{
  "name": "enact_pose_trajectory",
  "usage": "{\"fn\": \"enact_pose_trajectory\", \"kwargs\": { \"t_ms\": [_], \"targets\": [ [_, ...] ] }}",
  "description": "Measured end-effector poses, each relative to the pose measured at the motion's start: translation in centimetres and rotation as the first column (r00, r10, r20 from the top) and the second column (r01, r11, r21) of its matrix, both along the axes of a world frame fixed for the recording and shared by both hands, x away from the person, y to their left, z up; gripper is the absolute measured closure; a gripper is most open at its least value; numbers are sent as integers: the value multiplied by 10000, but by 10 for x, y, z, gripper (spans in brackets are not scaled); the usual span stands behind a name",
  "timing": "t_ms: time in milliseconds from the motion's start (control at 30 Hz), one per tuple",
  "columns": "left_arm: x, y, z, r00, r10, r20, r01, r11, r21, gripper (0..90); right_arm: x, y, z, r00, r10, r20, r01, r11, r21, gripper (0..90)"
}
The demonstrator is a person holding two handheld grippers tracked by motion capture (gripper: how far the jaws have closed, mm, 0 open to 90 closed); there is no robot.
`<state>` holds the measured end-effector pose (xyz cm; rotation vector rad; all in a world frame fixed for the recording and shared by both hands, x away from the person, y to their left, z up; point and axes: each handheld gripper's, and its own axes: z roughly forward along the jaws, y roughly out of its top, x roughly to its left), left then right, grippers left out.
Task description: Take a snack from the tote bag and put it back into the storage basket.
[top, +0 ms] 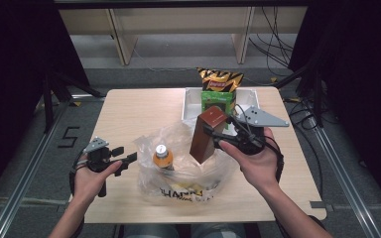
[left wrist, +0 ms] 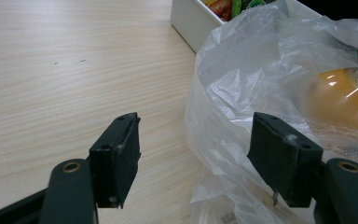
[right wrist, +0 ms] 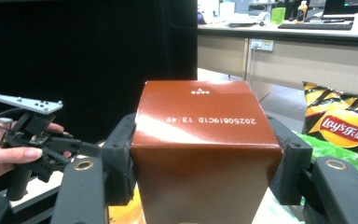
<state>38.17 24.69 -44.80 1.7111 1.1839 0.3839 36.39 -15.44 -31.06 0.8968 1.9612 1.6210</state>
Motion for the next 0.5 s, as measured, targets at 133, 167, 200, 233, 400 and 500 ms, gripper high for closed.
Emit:
{"fn": "enact_pose_trajectory", "kwargs": {
  "t_ms": [133, 167, 200, 233, 400, 500],
  "targets": [
    [0, 0, 0, 10000, 31, -42, -31, 10000, -46, 329, 3, -1, 5, 9999, -21, 104, 20, 10000, 75, 391],
    [0, 0, 0, 10000, -3, -3, 3, 10000, 2, 328, 3, 0, 6, 10000, -82, 24, 81, 9999, 136, 391],
    [0, 0, 0, 10000, -4, -2, 4, 10000, 1, 328, 3, 0, 8, 9999, -79, -76, 80, 9998, 169, 392],
    [0, 0, 0, 10000, -7, -2, 7, 10000, 4, 329, 4, -1, 8, 9999, -115, -52, 116, 9998, 168, 392],
    [0, -1, 0, 10000, -4, -11, 4, 10000, -4, 328, 6, 0, 13, 9997, -261, 11, 261, 9991, 335, 392],
    [0, -1, 0, 10000, -36, -5, 36, 10000, 7, 328, 8, 0, 15, 9998, -172, 66, 169, 9992, 367, 391]
  ]
}}
